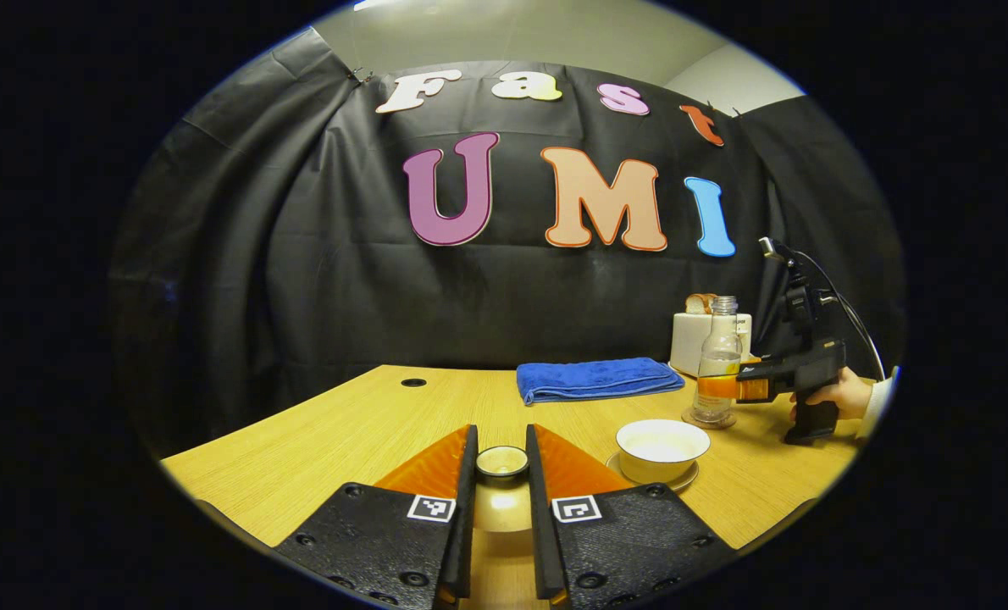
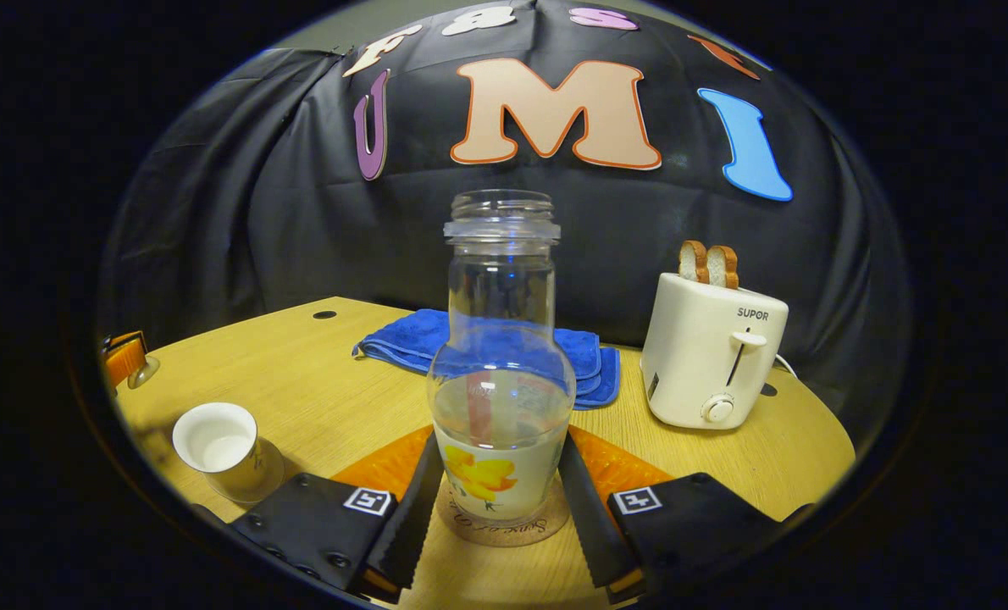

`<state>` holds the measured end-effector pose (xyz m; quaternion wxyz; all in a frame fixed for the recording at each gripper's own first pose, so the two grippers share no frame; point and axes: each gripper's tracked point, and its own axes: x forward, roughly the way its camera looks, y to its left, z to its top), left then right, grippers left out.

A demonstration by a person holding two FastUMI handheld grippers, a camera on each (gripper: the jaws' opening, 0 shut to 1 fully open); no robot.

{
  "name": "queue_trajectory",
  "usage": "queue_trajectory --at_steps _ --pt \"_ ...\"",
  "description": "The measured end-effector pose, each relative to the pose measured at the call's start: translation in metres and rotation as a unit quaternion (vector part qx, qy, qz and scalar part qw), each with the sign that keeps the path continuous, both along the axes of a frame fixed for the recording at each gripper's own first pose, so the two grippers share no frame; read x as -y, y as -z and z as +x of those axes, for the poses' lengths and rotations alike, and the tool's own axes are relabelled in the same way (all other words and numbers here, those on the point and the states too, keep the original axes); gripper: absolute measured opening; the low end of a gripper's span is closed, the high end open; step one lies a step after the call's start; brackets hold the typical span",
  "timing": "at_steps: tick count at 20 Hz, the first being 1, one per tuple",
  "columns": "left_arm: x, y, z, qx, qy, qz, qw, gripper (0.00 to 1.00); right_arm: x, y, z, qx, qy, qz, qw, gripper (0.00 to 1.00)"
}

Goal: Open the teacup lid with one hand, grasp the water bottle and pour water into the teacup with the other hand; after pouring, place the water bottle on the coaster and then close the teacup lid.

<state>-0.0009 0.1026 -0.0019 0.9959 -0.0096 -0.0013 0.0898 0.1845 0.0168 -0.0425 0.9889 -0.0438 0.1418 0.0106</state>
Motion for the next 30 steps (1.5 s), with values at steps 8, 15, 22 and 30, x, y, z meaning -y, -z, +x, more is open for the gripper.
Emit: queue_trajectory --at_steps 8,15,22,30 --pt "0.001 0.0 -0.001 -0.001 0.0 0.0 1.0 0.27 0.005 0.008 -0.002 -0.009 0.01 0.002 1.0 0.84" --pt "0.0 0.0 0.0 -0.001 0.0 0.0 1.0 0.27 0.007 -0.002 -0.02 0.004 0.001 -0.001 1.0 0.84" --pt "0.0 0.0 -0.001 -0.001 -0.002 0.001 1.0 0.27 0.008 -0.023 -0.06 0.031 -0.001 0.03 0.999 0.83" --pt "0.008 -0.001 0.003 0.002 0.005 -0.004 1.0 0.27 0.01 -0.036 -0.099 0.071 -0.005 0.024 0.997 0.87"
